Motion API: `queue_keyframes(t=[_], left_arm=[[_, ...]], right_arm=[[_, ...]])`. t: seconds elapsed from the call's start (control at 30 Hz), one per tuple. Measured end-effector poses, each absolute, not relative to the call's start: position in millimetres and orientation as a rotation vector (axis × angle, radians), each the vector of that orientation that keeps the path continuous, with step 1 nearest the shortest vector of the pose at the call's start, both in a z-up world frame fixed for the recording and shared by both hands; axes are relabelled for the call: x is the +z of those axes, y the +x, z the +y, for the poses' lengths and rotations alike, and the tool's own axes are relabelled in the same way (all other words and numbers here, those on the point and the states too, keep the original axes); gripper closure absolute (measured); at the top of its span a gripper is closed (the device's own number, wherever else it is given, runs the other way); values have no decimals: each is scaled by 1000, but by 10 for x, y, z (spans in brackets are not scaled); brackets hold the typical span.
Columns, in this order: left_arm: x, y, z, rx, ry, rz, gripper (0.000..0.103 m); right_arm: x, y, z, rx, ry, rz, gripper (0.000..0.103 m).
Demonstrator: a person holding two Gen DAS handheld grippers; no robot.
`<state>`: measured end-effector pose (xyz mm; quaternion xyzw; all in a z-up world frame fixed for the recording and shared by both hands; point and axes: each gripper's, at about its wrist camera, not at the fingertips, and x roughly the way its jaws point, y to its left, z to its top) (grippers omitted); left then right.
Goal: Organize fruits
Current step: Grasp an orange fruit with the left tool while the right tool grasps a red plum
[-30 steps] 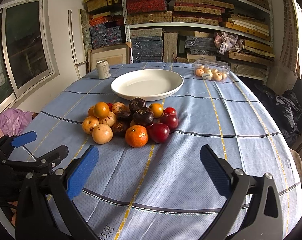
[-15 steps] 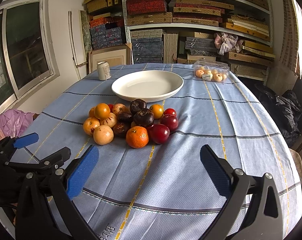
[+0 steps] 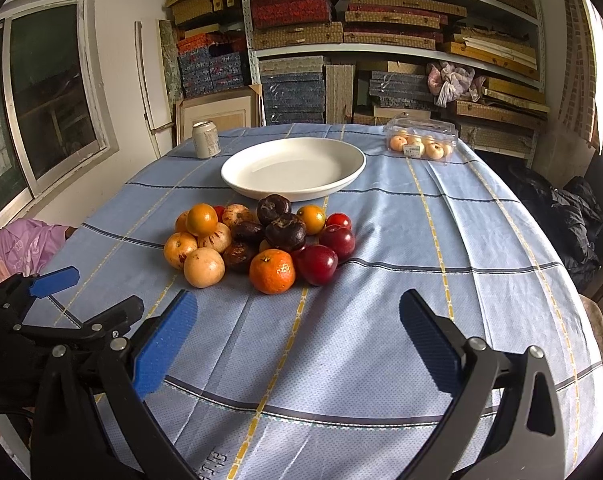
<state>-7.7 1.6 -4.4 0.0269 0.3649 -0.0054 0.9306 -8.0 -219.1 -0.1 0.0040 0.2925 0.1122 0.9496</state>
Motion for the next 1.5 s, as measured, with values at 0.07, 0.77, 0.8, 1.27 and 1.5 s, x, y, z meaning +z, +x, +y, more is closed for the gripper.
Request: queue_keyframes(t=[0.07,0.77,0.8,1.27,1.5], left_arm=[[-61,-46,21,-10,58,750,3],[-164,325,158,-245,48,750,3],[-173,372,151,-232,64,771,3],[-232,742,176,-239,89,796,3],[-344,853,207,-221,54,790,3]], right_arm=[[-7,-54,-2174,226,7,597,4],[-355,535,-2298,295,-51,702,4],[-358,567,-2280,303,-60,707,4],[-501,1039,-2311,343,-33,765,27],[-566,1175,-2387,350,4,786,28]])
